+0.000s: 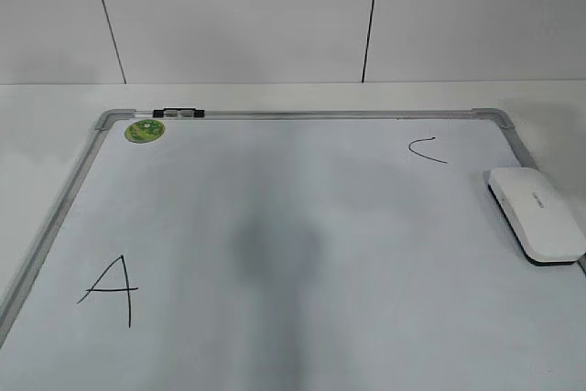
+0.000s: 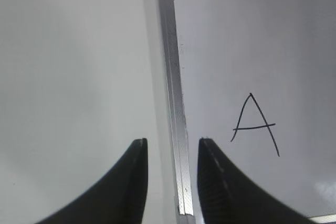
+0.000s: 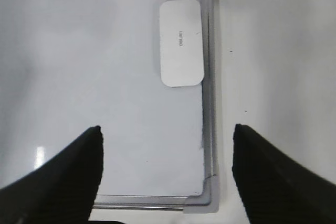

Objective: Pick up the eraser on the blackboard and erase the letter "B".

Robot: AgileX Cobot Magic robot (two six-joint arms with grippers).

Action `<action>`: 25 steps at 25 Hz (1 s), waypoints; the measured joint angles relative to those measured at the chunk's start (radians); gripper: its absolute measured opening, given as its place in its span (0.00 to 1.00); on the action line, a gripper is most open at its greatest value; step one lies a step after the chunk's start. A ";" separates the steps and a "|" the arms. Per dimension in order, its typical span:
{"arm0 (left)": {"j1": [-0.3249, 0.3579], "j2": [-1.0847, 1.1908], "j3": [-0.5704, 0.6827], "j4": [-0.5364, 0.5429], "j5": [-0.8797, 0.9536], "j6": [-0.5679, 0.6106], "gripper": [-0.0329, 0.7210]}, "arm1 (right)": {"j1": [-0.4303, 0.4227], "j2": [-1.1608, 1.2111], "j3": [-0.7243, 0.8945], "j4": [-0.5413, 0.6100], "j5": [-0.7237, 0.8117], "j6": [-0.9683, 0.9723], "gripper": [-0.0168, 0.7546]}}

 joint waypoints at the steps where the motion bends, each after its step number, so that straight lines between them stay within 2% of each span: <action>1: 0.000 -0.050 0.018 0.000 0.002 0.000 0.36 | 0.000 -0.043 0.012 -0.021 0.001 0.000 0.78; 6: 0.000 -0.307 0.127 0.000 0.009 0.000 0.36 | 0.000 -0.240 0.041 -0.101 0.007 0.000 0.78; 17: 0.000 -0.923 0.454 0.018 0.015 0.000 0.36 | 0.000 -0.626 0.227 -0.103 0.017 0.046 0.78; 25: 0.000 -1.303 0.611 0.020 0.019 0.000 0.36 | 0.000 -0.838 0.420 -0.103 0.021 0.049 0.78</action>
